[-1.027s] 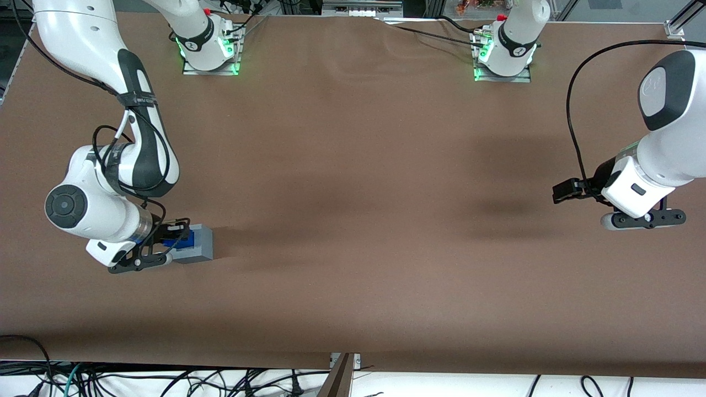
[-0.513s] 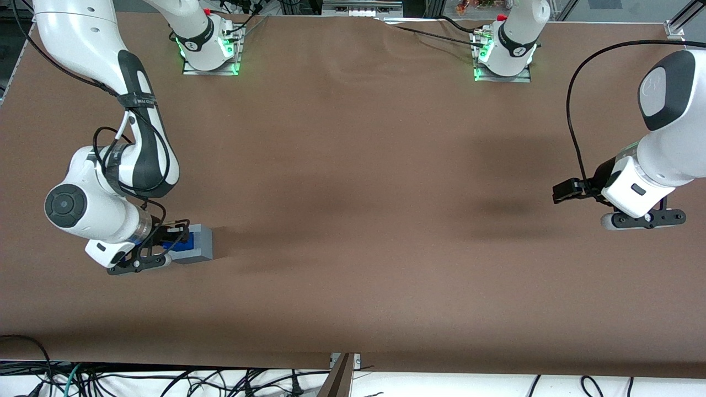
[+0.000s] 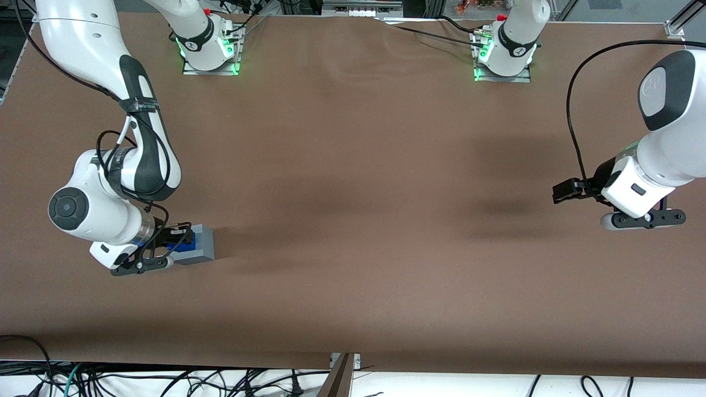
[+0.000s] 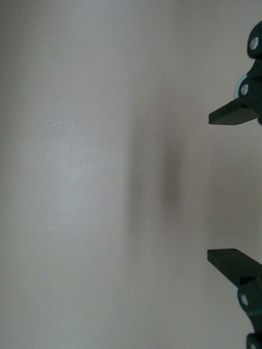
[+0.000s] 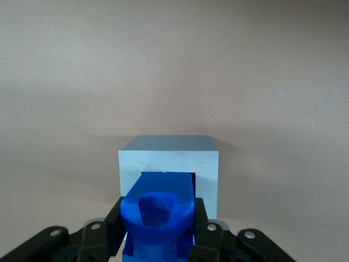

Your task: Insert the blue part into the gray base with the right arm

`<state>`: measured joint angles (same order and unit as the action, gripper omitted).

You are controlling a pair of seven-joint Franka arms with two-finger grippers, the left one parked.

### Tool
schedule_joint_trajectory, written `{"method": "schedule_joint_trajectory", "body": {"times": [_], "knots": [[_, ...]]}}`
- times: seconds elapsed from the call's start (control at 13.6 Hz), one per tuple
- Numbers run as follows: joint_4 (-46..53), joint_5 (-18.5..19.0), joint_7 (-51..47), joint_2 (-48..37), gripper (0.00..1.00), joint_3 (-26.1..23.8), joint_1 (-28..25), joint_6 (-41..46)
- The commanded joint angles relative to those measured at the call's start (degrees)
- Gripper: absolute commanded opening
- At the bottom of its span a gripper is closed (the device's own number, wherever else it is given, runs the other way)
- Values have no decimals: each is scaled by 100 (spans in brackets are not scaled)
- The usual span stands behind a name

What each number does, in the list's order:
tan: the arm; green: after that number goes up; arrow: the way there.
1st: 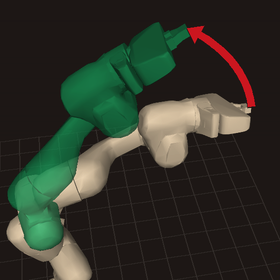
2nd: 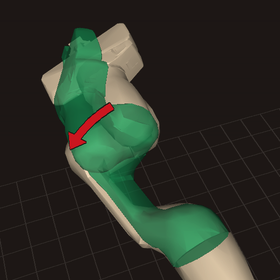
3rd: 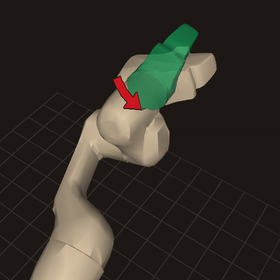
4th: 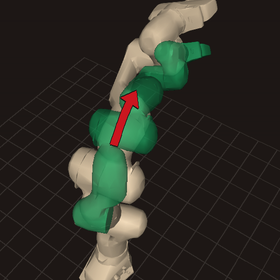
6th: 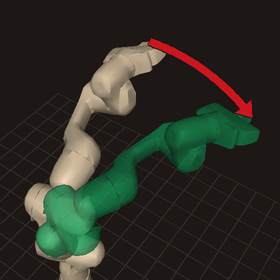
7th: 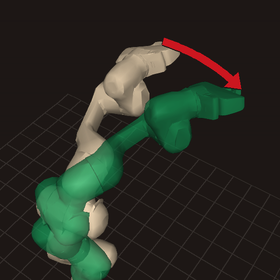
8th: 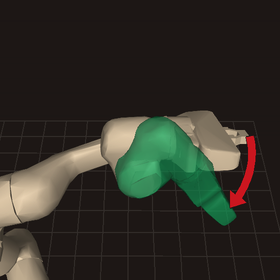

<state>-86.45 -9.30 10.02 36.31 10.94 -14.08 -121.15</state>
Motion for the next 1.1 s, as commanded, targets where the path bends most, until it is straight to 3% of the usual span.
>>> {"method": "schedule_joint_trajectory", "body": {"times": [0.0, 0.51, 1.03], "knots": [[102, -151, 18, 70, 99, -74, 81, -14], [111, -81, -123, -473, 99, -57, -7, 160], [6, 165, -685, -2503, 99, -4, 2, 2672]]}}
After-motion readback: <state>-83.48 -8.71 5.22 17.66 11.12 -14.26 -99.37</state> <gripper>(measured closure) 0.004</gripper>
